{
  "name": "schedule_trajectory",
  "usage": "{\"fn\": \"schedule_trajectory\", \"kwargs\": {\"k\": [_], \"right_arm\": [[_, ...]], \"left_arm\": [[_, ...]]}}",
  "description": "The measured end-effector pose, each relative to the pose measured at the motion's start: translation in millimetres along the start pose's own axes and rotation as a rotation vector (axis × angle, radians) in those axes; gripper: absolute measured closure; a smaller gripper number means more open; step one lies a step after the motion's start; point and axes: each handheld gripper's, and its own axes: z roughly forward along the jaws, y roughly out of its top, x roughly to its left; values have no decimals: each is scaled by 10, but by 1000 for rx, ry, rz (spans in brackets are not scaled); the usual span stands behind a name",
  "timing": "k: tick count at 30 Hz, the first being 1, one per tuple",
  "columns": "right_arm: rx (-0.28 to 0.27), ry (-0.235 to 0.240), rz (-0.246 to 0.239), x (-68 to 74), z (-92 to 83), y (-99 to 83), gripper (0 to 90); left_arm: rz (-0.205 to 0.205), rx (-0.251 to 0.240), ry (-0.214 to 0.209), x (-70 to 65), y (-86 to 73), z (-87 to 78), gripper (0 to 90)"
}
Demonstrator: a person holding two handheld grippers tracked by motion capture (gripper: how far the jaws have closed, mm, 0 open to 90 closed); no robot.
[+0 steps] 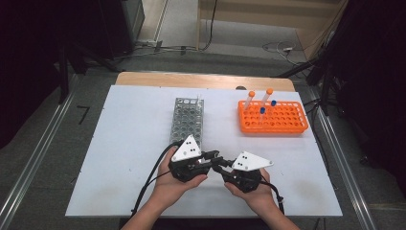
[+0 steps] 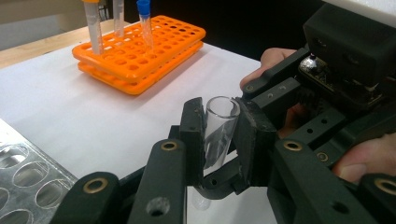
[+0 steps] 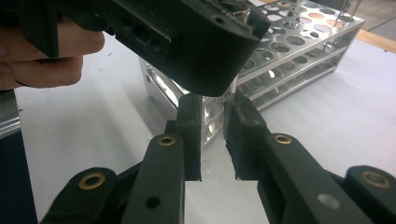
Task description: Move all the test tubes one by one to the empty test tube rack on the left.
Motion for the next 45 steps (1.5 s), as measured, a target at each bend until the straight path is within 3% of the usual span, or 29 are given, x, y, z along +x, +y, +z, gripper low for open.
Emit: {"fn": "schedule_trajectory", "kwargs": {"k": [15,22,26,38,42,45], "right_arm": [[-11,3,16,-9,-10,1,725],[-16,26,51,-89,-74,-13,422],[-19,38,61,-158,-155,-42,312],[-41,16,113,-472,-410,-166,70],[-31,36,115,-542,-457,-226,0],[-36,36,126,-589,-503,-261,0]], "left_arm": [[-1,0,12,9,17,-9,764],[-11,0,21,35,15,2,764],[-14,-2,30,63,24,-2,764],[-34,-18,71,218,100,-43,764],[-27,-23,80,267,166,-45,764],[-28,-33,81,314,228,-43,764]]}}
